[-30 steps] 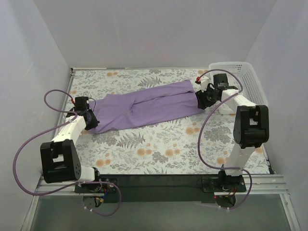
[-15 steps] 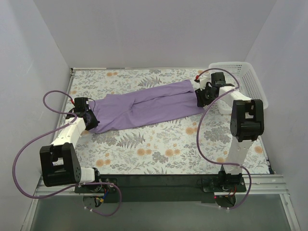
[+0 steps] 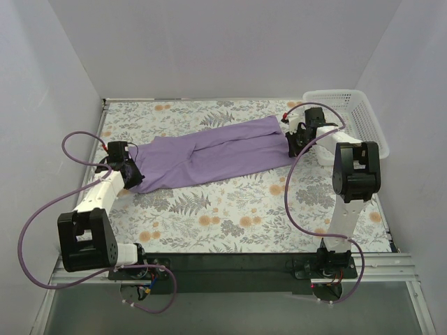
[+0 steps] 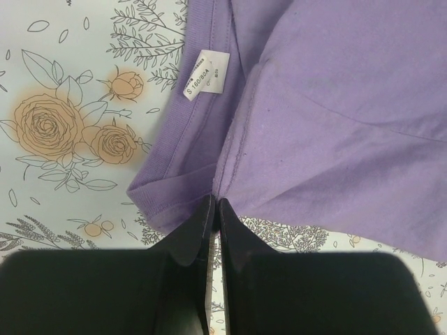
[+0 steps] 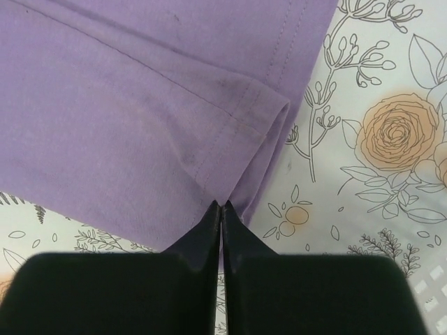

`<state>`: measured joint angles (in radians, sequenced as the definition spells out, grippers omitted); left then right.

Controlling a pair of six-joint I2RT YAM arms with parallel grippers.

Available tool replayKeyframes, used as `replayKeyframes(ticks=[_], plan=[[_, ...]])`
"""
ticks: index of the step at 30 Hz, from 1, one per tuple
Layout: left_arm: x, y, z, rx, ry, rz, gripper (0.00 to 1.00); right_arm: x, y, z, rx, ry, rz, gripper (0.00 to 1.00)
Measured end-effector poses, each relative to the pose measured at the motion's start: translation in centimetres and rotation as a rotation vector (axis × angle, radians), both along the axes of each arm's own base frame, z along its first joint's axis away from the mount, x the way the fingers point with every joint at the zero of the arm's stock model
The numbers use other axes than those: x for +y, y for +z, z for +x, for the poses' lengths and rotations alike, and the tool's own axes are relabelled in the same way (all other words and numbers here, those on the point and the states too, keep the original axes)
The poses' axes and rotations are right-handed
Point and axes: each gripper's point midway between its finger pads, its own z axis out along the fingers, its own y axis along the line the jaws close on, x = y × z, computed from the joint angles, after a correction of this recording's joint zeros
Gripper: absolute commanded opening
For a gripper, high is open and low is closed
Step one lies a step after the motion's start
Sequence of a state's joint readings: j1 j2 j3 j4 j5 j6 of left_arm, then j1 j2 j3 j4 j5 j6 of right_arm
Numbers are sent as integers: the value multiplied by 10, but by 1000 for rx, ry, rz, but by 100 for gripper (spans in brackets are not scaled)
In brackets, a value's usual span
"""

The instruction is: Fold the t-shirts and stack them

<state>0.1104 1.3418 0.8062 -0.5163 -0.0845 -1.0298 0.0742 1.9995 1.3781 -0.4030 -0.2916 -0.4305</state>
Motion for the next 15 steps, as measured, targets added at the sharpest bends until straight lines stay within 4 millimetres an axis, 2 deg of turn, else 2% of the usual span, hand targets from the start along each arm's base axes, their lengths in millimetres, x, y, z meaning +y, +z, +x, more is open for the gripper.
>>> replayKeyframes(ticks=[7,15], plan=[[2,13,-1,-37,16,8,0,-1,3,-4,4,3,15,1],[2,23,-8,-52,38,9,0,-15,13,-22,6,-11,43,1]])
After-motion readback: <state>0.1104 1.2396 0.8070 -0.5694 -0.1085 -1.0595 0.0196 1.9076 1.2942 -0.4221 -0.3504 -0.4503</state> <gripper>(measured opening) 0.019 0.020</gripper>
